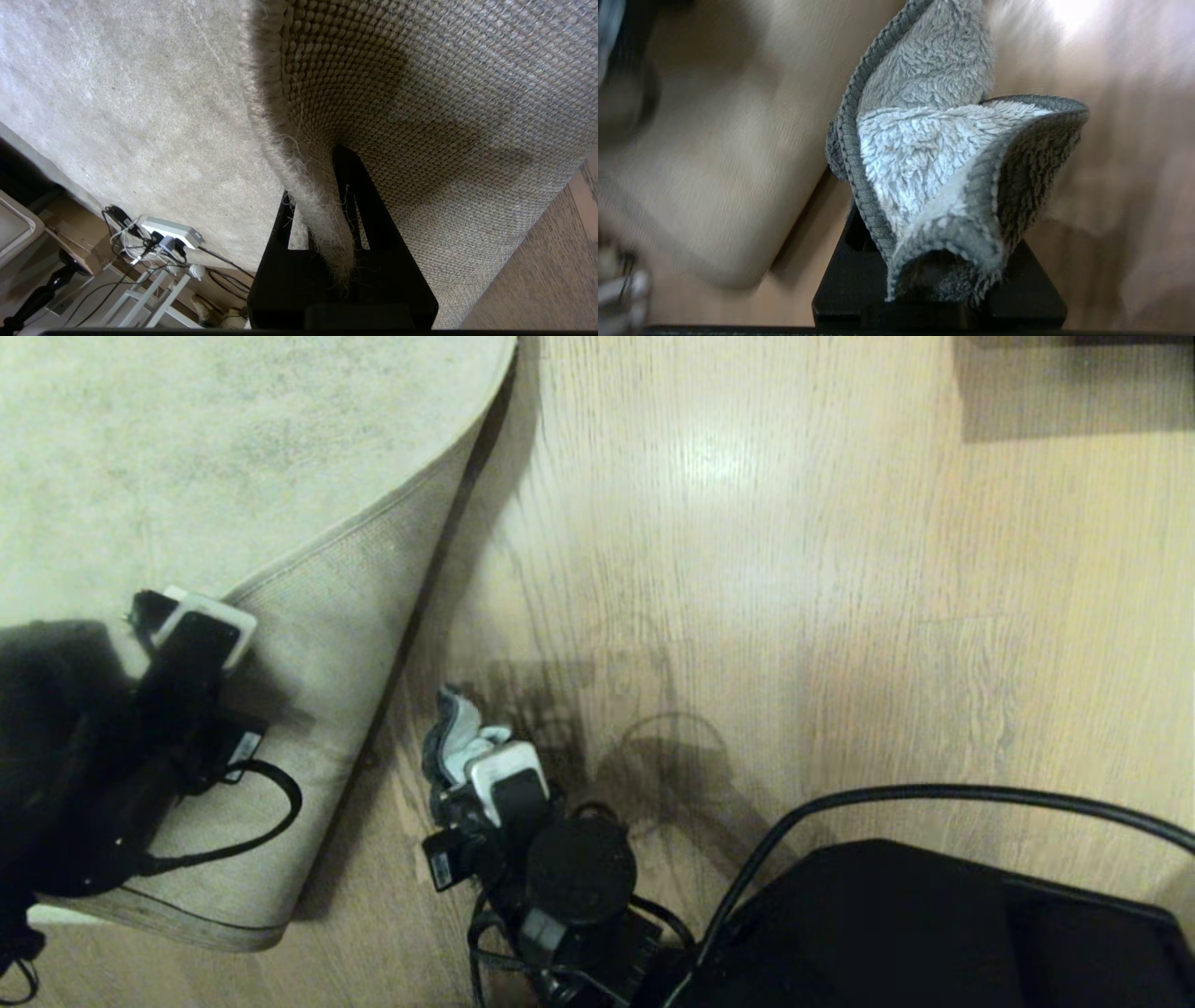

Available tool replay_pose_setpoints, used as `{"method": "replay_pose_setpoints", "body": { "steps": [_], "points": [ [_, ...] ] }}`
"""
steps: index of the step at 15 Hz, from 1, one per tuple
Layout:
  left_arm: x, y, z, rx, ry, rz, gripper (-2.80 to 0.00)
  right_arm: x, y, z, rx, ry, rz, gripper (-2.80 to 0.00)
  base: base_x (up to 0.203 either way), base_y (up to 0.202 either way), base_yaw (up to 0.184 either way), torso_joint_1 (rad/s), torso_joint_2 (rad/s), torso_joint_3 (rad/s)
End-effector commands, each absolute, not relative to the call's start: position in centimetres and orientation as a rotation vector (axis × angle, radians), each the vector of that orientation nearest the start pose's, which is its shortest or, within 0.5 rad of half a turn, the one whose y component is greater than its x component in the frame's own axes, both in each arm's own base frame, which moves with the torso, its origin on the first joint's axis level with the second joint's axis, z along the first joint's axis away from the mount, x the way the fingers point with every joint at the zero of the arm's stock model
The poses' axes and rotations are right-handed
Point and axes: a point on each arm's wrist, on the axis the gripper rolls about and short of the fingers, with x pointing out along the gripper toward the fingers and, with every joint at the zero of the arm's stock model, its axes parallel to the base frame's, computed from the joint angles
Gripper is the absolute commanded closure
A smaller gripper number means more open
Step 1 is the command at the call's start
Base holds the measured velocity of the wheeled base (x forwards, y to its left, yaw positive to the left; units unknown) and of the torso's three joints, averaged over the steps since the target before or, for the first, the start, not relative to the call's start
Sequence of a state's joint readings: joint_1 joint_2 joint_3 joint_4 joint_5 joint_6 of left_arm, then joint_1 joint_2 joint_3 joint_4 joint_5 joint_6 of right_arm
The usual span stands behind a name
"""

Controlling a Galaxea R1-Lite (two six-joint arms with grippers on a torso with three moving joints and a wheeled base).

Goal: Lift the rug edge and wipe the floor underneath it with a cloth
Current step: Wipe the floor under the carpet with a rag

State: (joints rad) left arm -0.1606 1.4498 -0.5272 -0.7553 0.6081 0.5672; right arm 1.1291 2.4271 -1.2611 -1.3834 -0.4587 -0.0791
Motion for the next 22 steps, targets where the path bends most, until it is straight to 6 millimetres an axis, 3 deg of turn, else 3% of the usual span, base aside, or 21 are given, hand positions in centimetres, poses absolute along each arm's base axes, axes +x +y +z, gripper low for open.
{"method": "replay_pose_setpoints", "body": {
  "steps": [1,7,11,14,17,19,22],
  "points": [
    [22.6,-2.3,18.9,0.620,0.274,0.401,0.00,20.5,41.9,5.6,0.034,-0.134,0.670,0.00,0.000,0.000,0.000,0.000,0.00,0.000],
    [22.6,-2.4,18.8,0.621,0.277,0.400,0.00,20.9,42.6,0.4,-0.030,-0.064,0.684,0.00,0.000,0.000,0.000,0.000,0.00,0.000],
    [22.5,-2.8,18.8,0.624,0.272,0.382,0.00,22.7,44.2,-0.1,0.006,-0.100,0.663,0.00,0.000,0.000,0.000,0.000,0.00,0.000],
    [22.4,-3.2,18.8,0.628,0.272,0.381,0.00,25.4,45.1,1.4,0.067,-0.165,0.619,0.00,0.000,0.000,0.000,0.000,0.00,0.000],
    [22.3,-3.3,18.6,0.631,0.276,0.378,0.00,30.3,43.8,3.9,0.099,-0.213,0.525,0.00,0.000,0.000,0.000,0.000,0.00,0.000],
    [22.3,-3.3,18.6,0.631,0.277,0.378,0.00,31.9,42.6,6.0,0.118,-0.242,0.484,0.00,0.000,0.000,0.000,0.000,0.00,0.000],
    [22.3,-3.2,18.6,0.628,0.275,0.380,0.00,32.9,41.3,9.6,0.151,-0.289,0.449,0.00,0.000,0.000,0.000,0.000,0.00,0.000]
  ]
}}
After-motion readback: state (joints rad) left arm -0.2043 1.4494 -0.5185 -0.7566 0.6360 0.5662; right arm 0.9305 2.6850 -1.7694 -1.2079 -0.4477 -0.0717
